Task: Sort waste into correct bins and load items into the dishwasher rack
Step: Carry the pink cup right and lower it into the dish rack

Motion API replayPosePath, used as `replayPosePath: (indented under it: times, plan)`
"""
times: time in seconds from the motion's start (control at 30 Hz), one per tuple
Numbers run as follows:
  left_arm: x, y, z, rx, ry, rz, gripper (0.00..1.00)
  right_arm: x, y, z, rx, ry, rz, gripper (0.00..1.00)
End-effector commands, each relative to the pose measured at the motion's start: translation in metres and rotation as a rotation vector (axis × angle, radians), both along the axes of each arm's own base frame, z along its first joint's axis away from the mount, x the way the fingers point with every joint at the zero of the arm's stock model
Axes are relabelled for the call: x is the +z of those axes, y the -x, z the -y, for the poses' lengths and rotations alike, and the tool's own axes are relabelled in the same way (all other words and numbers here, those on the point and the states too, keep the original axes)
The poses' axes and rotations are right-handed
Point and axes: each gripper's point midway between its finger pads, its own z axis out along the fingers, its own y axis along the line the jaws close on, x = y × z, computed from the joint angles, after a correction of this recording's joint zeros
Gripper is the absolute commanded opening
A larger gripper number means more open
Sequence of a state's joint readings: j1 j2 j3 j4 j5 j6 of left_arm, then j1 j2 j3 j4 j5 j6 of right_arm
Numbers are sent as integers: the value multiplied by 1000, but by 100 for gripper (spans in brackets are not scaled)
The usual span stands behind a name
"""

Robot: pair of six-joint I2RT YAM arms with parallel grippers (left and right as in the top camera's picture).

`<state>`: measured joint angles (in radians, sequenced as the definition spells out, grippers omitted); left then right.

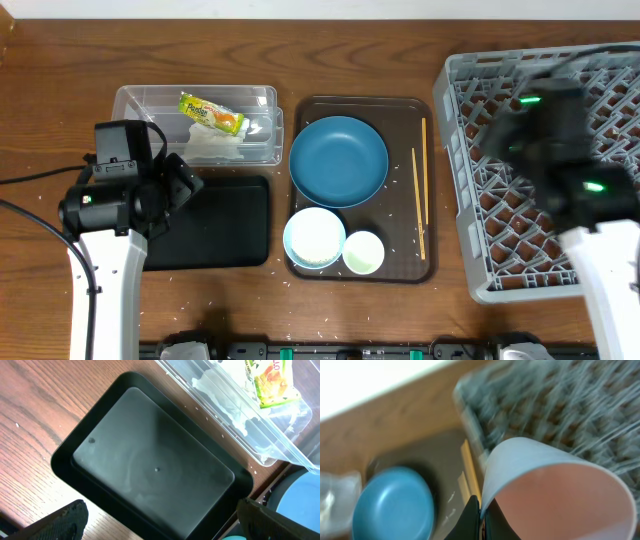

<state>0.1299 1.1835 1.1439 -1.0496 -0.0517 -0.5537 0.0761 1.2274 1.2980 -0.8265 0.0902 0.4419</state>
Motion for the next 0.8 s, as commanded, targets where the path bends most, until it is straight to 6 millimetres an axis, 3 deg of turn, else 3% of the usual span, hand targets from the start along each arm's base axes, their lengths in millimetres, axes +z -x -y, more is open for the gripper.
replayPosePath:
  times: [0.0,0.2,0.5,0.6,0.77]
  plan:
    - [5,-2,-2,7,-2,11,98,11,-6,27,115,21,45,1]
    - [5,-2,-2,7,-2,11,98,0,-25,83,108,-103,88,1]
    - [5,-2,-2,7,-2,11,98,-12,-57,111,346,-428,269,1]
    - [5,-2,-2,7,-2,11,98,-26,-66,126,382,-510,309,0]
    - [5,-2,-2,7,-2,11,98,-67,-77,164,274,-647,281,1]
